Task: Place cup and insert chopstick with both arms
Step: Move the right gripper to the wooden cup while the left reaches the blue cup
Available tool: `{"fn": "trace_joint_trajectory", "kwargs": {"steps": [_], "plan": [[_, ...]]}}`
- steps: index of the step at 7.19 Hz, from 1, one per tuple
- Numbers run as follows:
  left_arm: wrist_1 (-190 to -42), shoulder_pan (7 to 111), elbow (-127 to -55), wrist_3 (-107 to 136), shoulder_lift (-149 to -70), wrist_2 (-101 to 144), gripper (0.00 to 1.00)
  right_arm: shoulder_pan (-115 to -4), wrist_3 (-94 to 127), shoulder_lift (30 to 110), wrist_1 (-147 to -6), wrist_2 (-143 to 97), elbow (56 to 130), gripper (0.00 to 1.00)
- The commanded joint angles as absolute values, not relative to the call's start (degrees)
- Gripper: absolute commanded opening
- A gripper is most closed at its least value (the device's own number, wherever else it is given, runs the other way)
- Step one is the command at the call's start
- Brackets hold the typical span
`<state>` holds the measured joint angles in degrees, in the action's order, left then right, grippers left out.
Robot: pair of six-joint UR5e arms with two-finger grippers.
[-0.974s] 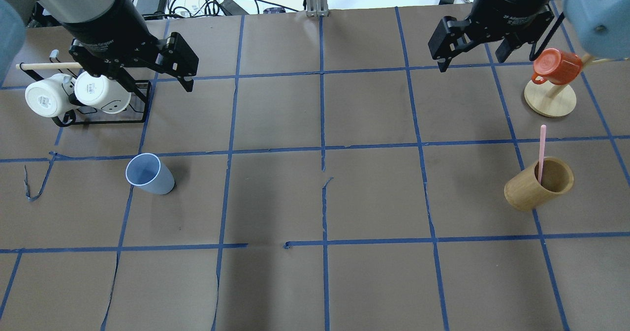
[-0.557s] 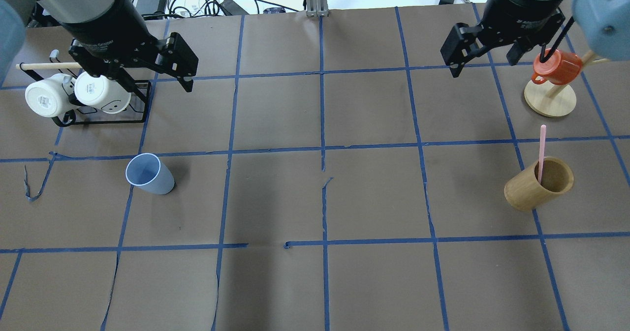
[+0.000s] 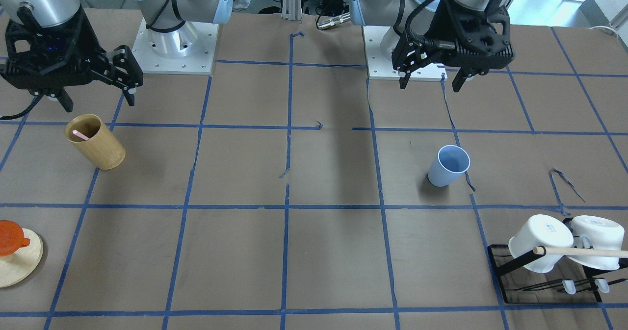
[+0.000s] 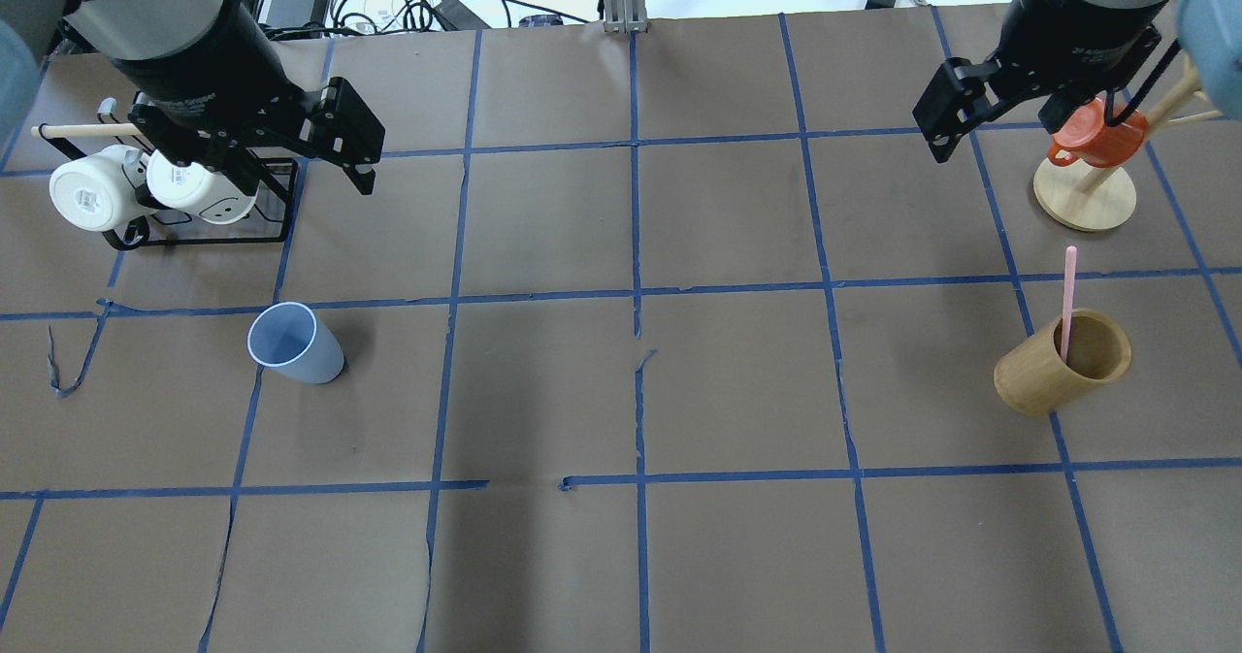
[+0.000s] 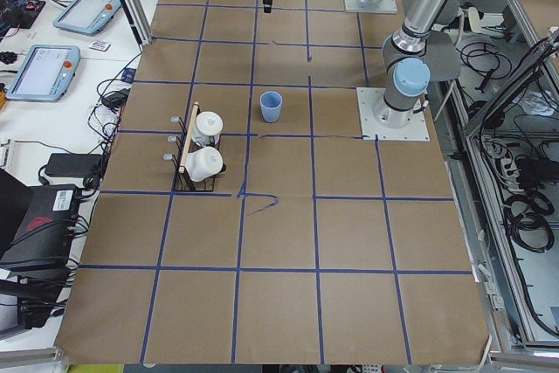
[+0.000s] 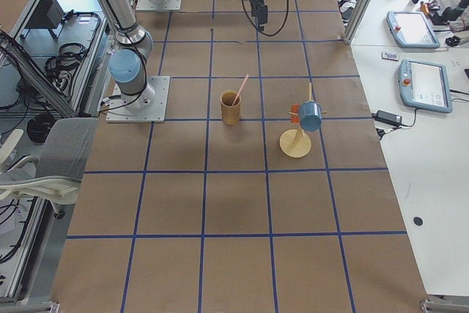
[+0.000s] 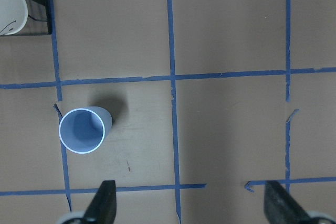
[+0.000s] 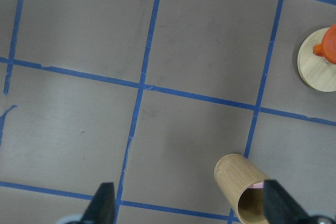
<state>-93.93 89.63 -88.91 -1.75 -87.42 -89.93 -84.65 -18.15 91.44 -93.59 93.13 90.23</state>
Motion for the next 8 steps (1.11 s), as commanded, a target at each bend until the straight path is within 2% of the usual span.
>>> {"fn": "trace_joint_trajectory", "kwargs": {"steps": [1,3,5,8], "plan": [[-92.74,87.03,-96.81,-3.67,-88.68,-91.22,1.00,-81.84,-21.78,91.50,-93.96,93.16,90.96,1.00],[-77.77,79.15,-109.45,-13.32,-89.21,-94.22,0.97,-73.70,-29.77,91.67,-95.70,91.15,95.59,1.00],[-65.37,74.45,-119.84,-16.86,-90.96,-94.39,0.90,-72.25,-40.92,92.46,-102.19,91.23,99.39,1.00],[-59.86,74.53,-121.11,-16.96,-93.34,-94.31,0.79,-69.62,-49.02,93.43,-108.95,90.44,107.46,1.00]]}}
